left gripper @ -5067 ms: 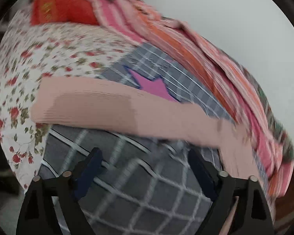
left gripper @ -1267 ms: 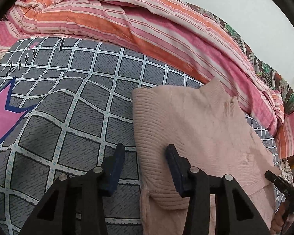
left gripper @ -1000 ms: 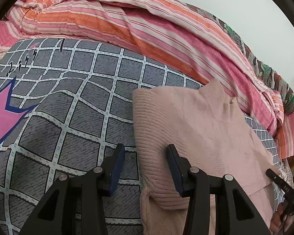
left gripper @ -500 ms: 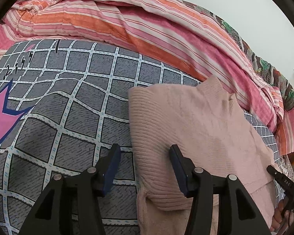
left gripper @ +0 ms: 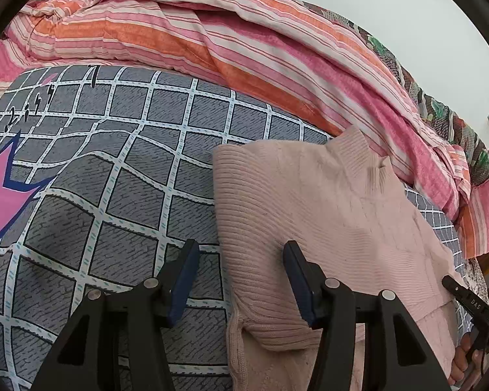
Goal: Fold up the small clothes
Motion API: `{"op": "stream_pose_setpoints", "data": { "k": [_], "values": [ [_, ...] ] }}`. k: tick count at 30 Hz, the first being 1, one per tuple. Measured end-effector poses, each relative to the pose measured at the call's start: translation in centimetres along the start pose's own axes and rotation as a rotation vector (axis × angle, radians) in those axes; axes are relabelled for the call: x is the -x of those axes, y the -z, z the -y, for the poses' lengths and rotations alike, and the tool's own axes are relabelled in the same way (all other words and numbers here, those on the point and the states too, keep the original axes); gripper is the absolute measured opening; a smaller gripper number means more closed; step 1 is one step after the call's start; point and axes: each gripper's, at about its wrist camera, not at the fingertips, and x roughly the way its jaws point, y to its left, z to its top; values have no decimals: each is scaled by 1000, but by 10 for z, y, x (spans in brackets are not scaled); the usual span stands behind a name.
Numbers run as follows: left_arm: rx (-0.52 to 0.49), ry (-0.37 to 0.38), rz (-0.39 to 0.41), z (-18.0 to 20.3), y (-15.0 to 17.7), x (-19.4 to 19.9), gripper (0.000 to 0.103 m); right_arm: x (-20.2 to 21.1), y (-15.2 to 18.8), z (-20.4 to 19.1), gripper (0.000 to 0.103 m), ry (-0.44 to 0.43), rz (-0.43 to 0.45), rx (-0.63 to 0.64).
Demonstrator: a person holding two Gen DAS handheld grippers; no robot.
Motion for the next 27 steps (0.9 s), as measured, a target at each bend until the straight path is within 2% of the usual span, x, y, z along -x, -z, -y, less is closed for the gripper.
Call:
{"op": "stream_pose_setpoints", "data": {
  "k": [2,5,12,16,19,27],
  "values": [
    [-8,-12,3,1,1,0,53,0,0,-1,11,7,2,6],
    [-24,-26,14,4,1,3,61,0,1,-3,11,23,3,16],
    [-20,-26,22,2,1,4,62,0,4,-9,11,66,6,48],
    [-20,-16,61,1,3,12,68,0,4,-8,11,64,0,46],
    [-19,-22,32,0,1,6,68,-2,4,-10,14,60,-6,55],
    [-15,-14,30,0,2,7,68,-4,4,-9,15,37,-17,53]
  ]
}}
